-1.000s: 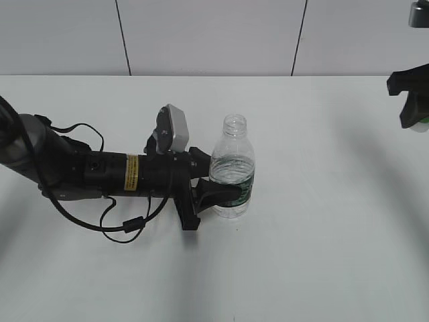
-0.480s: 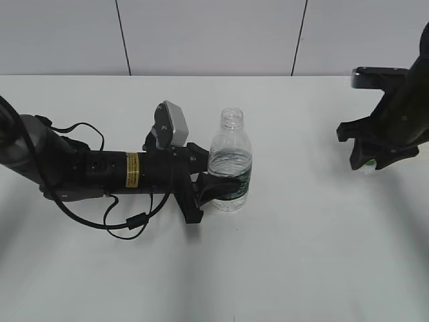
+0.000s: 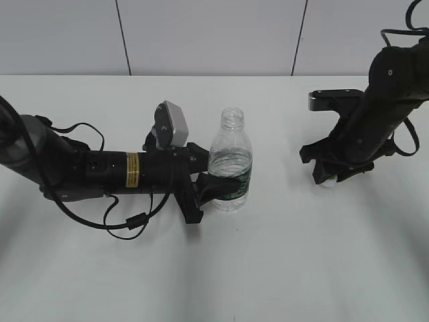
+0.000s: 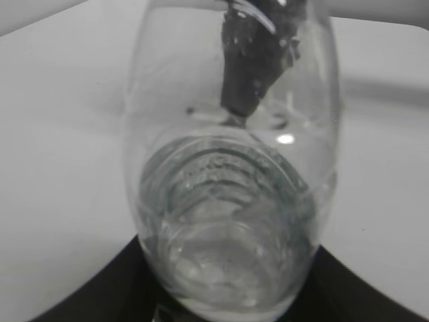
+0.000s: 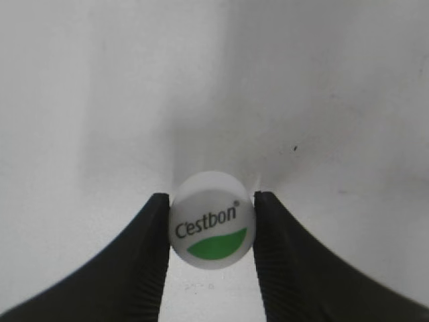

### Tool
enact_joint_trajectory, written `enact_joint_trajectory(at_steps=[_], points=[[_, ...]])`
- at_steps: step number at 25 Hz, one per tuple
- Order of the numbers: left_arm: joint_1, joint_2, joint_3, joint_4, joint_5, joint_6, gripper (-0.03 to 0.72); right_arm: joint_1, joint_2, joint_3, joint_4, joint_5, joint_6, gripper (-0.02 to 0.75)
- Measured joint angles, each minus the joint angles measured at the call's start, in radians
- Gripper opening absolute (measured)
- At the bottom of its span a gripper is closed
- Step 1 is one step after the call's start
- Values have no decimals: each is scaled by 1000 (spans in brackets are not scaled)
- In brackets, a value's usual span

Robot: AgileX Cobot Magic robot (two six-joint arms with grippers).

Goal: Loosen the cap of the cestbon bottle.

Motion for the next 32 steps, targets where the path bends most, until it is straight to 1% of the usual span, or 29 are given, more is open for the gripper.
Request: enact_joint_trajectory(at_steps=[5, 7, 8, 10, 12, 13, 14, 16, 17, 22, 23, 25, 28, 32], points=[[0, 0, 0, 0, 0, 0, 327, 0, 31, 0, -5, -11, -1, 299], [0, 0, 0, 0, 0, 0, 327, 0, 40, 0, -5, -11, -1, 314], [0, 0, 0, -1, 0, 0, 327, 0, 40, 0, -5, -11, -1, 343], [0, 0, 0, -1, 0, 0, 327, 0, 40, 0, -5, -11, -1, 440], [0, 0, 0, -1, 0, 0, 327, 0, 40, 0, -3, -11, -1, 563], [0, 0, 0, -1, 0, 0, 327, 0, 40, 0, -3, -8, -1, 601], [0, 0, 0, -1, 0, 0, 327, 0, 38, 0, -3, -6, -1, 617], [0, 0, 0, -1, 0, 0, 344, 0, 28, 0, -3, 11, -1, 623], [0, 0, 0, 0, 0, 1, 370, 0, 18, 0, -3, 18, -1, 617], [0, 0, 0, 3, 0, 1, 545, 0, -43, 0, -3, 23, -1, 594], [0, 0, 0, 5, 0, 1, 563, 0, -55, 0, -3, 28, -1, 592], [4, 0, 0, 14, -1, 1, 580, 0, -74, 0, -3, 41, -1, 592], [21, 0, 0, 38, -2, 1, 584, 0, -106, 0, -3, 71, -1, 592], [63, 0, 0, 85, -25, 1, 584, 0, -161, 0, -3, 90, -2, 592]])
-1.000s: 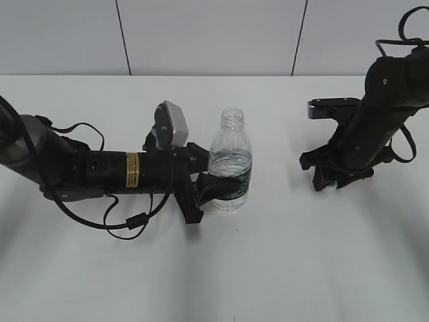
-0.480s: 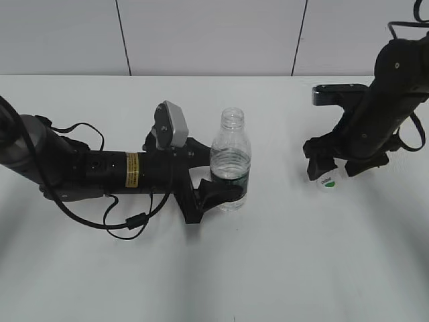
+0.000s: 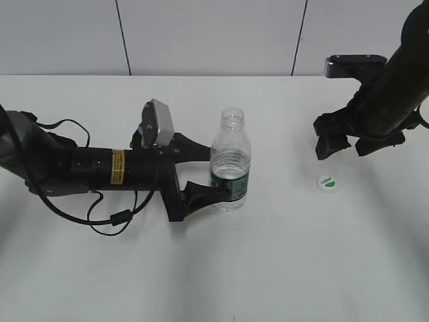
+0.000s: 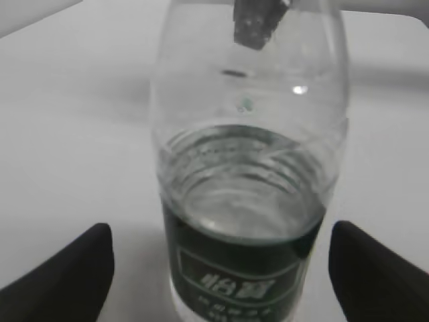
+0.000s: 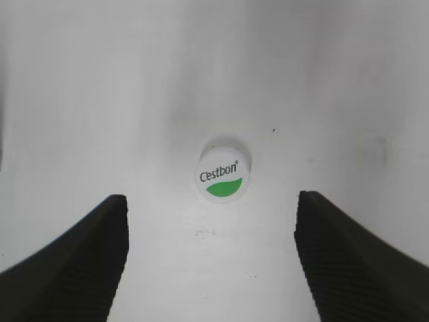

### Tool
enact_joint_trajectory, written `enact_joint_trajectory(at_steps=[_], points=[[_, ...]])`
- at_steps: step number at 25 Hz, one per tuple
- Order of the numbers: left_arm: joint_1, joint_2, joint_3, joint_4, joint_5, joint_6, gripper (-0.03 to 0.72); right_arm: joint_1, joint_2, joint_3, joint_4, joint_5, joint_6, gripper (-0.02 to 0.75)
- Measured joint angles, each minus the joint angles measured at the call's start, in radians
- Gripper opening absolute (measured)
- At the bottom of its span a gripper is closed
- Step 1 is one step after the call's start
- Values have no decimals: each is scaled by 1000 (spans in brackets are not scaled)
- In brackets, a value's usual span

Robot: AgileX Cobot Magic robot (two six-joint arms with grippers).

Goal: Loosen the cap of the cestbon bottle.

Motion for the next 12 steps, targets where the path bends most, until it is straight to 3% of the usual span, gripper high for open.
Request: enact_joint_trajectory(at_steps=[8, 12], points=[[108, -7, 0, 109, 21, 0, 585, 0, -113, 0, -2, 8, 0, 592], [135, -82, 0, 60, 229, -24, 585, 0, -153, 0, -14, 8, 0, 592]])
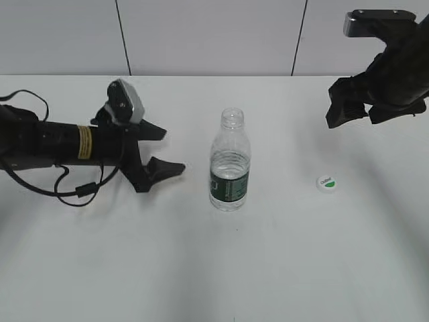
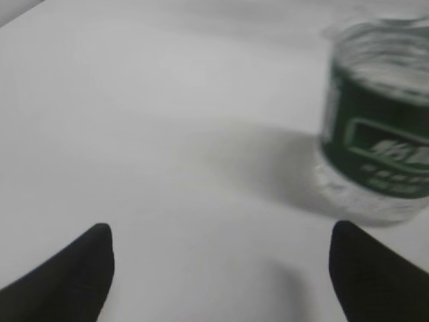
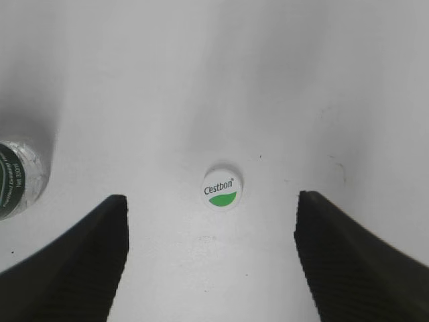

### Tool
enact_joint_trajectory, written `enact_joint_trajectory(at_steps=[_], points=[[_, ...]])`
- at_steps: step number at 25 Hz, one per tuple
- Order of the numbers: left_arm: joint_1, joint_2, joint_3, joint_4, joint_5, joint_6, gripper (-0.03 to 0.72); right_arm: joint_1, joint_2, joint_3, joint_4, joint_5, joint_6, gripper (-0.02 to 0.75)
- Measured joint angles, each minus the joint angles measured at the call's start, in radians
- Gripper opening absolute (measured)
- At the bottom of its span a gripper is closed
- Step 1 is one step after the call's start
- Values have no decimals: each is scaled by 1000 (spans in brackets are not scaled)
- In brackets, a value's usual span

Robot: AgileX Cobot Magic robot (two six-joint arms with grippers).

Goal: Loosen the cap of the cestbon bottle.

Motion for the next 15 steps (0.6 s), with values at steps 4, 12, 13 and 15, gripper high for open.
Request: enact_joint_trajectory(at_steps=[4, 12, 13, 15], points=[[0, -114, 1, -130, 309, -3, 585, 0, -33, 0, -3, -3, 0, 592], [0, -319, -53, -554, 1017, -2, 536, 0, -75, 0, -13, -7, 0, 592], [0, -328, -86, -589, 1133, 12, 527, 0, -85, 0, -19, -4, -1, 592], [4, -340, -162, -701, 1351, 111, 520, 0, -100, 0, -30, -2, -1, 592]])
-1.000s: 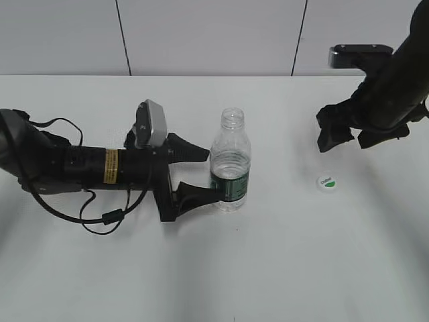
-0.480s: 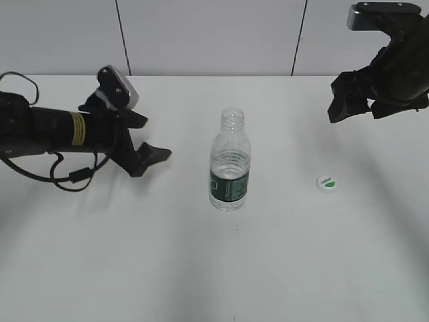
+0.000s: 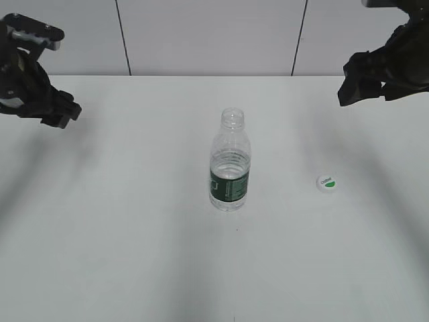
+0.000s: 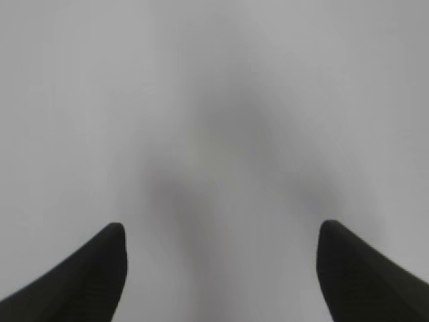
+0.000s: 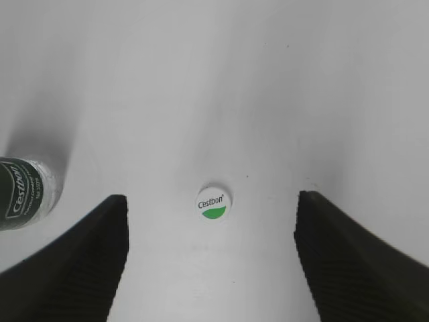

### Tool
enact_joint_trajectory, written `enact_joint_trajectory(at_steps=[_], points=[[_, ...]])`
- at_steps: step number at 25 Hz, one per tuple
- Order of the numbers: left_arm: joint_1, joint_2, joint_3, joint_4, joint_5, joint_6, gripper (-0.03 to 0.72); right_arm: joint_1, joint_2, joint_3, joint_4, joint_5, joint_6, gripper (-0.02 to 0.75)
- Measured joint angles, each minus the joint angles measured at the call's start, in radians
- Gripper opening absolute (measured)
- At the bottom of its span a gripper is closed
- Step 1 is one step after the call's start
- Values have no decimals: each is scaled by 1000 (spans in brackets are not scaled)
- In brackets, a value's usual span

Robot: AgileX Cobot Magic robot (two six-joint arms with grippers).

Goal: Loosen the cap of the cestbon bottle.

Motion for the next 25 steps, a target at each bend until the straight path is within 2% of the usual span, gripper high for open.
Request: enact_joint_trajectory(at_steps=[3, 6, 9, 13, 18, 22, 25], points=[[20, 0, -131, -223, 223, 223, 522, -1, -24, -9, -8, 29, 0, 592], [38, -1, -229, -353, 363, 323, 524, -18, -30, -58, -8, 122, 9, 592], [46, -11, -291, -382, 477, 346, 524, -74, -30, -119, -8, 232, 15, 592], [47, -45, -303, -389, 610, 346, 524, -162, -30, -180, -17, 363, 18, 592], [48, -102, -303, -406, 687, 346, 524, -197, -43, -185, -80, 497, 18, 591], [48, -193, -234, -469, 700, 346, 524, -199, -105, -160, -78, 516, 20, 591], [48, -295, -115, -501, 697, 346, 524, -199, -196, -95, -57, 518, 21, 591]])
